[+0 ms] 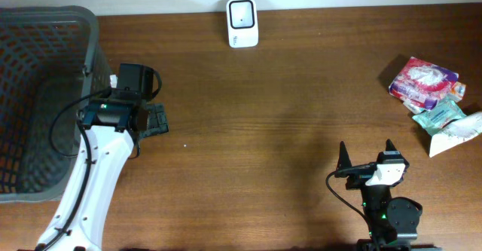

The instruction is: Scan the item barcode

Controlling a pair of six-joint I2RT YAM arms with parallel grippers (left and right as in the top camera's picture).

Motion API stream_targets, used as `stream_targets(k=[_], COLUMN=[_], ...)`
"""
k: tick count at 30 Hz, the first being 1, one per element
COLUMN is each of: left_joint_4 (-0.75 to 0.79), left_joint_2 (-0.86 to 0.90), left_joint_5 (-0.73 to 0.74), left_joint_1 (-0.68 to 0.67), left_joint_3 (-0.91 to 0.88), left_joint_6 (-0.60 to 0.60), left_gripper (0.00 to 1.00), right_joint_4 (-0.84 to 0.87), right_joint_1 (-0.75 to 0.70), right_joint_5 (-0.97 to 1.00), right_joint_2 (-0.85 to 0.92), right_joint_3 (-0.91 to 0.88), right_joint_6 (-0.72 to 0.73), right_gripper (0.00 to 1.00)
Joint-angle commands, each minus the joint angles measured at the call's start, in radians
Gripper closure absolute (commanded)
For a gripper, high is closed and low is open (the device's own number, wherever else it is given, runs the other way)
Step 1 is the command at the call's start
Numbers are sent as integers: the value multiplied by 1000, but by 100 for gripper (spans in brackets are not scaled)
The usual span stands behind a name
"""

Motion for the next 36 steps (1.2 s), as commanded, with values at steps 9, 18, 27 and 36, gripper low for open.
stream_targets(k=[9, 18, 27, 36], left_joint_4=[2, 1, 1, 25], left_joint_2=[-4, -3, -19, -158], left_joint_5=[0, 0, 0, 64], left_joint_1=[4, 4, 4, 4], left_joint_3=[-1, -1, -1, -1], left_joint_6=[-10, -11, -10, -11], left_gripper=[1, 1, 1, 1], right_joint_4=[1, 1, 1, 1], right_joint_1=[5, 6, 6, 5], right_joint_5=[8, 8, 8, 8], right_joint_2=[-10, -10, -10, -10], right_joint_3=[-13, -13, -13, -13], right_joint_6=[2, 2, 2, 2], right_gripper=[1, 1, 2, 1])
